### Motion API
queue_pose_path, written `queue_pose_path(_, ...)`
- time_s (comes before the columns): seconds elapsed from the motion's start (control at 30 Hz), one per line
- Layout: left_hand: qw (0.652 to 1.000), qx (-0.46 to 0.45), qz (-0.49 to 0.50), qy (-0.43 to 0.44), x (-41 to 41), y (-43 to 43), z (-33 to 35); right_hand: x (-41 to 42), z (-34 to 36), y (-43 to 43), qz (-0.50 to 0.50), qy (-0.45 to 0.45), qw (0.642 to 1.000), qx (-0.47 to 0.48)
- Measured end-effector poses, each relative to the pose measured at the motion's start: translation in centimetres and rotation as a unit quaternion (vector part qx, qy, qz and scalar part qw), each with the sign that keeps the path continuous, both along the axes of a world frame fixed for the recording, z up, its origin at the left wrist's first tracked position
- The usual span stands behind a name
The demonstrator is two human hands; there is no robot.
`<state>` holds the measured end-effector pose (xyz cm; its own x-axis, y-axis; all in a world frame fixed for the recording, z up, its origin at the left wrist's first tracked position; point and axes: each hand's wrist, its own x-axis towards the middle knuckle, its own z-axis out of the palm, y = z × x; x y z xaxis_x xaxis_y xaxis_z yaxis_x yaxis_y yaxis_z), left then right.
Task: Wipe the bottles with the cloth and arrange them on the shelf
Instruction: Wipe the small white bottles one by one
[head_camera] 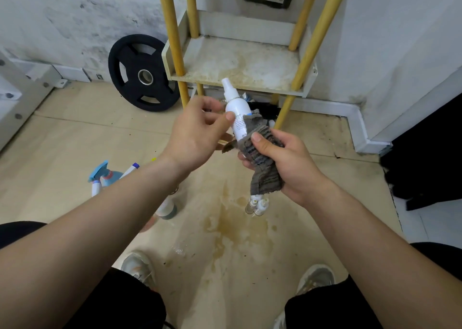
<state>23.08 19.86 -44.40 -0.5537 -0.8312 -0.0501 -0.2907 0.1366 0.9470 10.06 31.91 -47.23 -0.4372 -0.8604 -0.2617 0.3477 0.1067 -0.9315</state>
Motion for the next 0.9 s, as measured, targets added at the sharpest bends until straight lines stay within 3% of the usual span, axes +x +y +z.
queue_pose_path(0.03,0.99,-0.131,-0.021,-0.049,0.2,-0.3,-0.1,-0.1,0.2,0.0,0.0,-0.012,1.0,-0.002)
queue_pose_path(0.1,0.925,-0.347,-0.093,-0.122,0.6,-0.7,-0.4,-0.4,0.5,0.0,0.003,-0.027,1.0,-0.006)
queue_pose_path(0.2,0.85,-0.465,-0.178,-0.172,0.8,-1.1,-0.6,-0.9,1.0,0.3,0.028,-0.043,0.999,0.0)
queue_pose_path(0.3,0.81,-0.522,-0.206,-0.171,0.7,-1.9,-0.9,-1.1,1.3,0.6,0.064,-0.037,0.997,0.012)
queue_pose_path(0.47,0.854,-0.469,-0.185,-0.128,1.0,-2.4,-0.8,-1.0,0.7,0.5,0.057,0.026,0.998,-0.007)
queue_pose_path(0.57,0.915,-0.354,-0.165,-0.097,1.2,-2.1,-1.0,-1.2,0.3,0.4,0.031,0.07,0.996,-0.048)
queue_pose_path(0.67,0.947,-0.271,-0.165,-0.044,1.1,-1.7,-1.5,-1.5,0.5,0.3,0.032,0.077,0.994,-0.068)
queue_pose_path(0.77,0.961,-0.212,-0.176,-0.005,1.1,-1.5,-1.5,-1.7,0.5,0.4,0.045,0.082,0.993,-0.077)
queue_pose_path(0.9,0.96,-0.21,-0.187,-0.008,1.3,-1.5,-1.4,-1.4,0.5,0.3,0.026,0.023,0.997,-0.062)
